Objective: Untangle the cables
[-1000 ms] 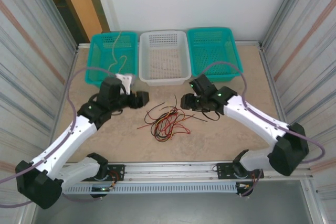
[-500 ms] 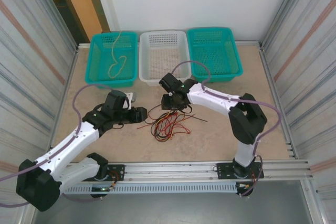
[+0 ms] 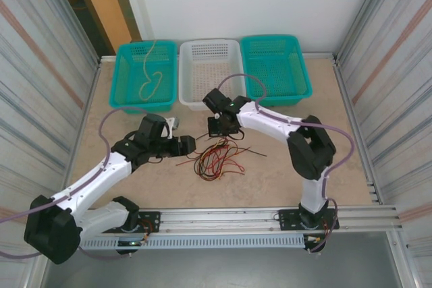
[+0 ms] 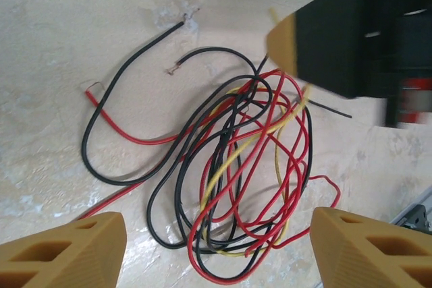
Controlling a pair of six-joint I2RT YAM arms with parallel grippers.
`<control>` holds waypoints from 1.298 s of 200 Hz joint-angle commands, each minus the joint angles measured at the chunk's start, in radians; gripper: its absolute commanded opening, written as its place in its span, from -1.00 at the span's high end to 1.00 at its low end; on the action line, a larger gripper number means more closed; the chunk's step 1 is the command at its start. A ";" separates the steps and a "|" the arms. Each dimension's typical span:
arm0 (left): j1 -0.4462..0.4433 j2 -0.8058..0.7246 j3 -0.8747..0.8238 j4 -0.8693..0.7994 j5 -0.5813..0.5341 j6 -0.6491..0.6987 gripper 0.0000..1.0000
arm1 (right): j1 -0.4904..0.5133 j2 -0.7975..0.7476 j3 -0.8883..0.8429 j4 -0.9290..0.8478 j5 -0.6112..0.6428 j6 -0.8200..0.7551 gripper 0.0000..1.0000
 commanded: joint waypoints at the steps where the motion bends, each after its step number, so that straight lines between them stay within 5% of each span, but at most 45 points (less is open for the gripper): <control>1: -0.008 0.018 0.032 0.087 0.075 -0.010 -0.50 | 0.024 -0.194 -0.011 -0.021 0.049 -0.056 1.00; 48: -0.012 0.032 0.177 0.076 0.062 0.055 -0.52 | 0.040 -0.443 0.023 -0.065 0.159 -0.106 1.00; 100: -0.028 -0.034 0.221 0.206 0.191 0.085 -0.50 | 0.036 -0.657 -0.038 0.062 0.209 -0.092 1.00; 143: -0.050 -0.054 0.242 0.266 0.300 0.189 -0.52 | -0.052 -0.670 -0.078 0.134 0.065 -0.027 1.00; 198: -0.146 0.057 0.287 0.281 0.207 0.275 -0.51 | -0.051 -0.682 -0.122 0.263 0.015 0.029 1.00; 226: -0.176 0.108 0.301 0.301 0.191 0.284 -0.02 | -0.053 -0.688 -0.135 0.327 0.006 0.075 1.00; 247: -0.207 0.124 0.321 0.259 0.117 0.319 1.00 | -0.077 -0.705 -0.162 0.415 -0.044 0.143 1.00; 259: -0.220 0.114 0.302 0.280 0.084 0.326 1.00 | -0.093 -0.720 -0.186 0.466 -0.067 0.183 1.00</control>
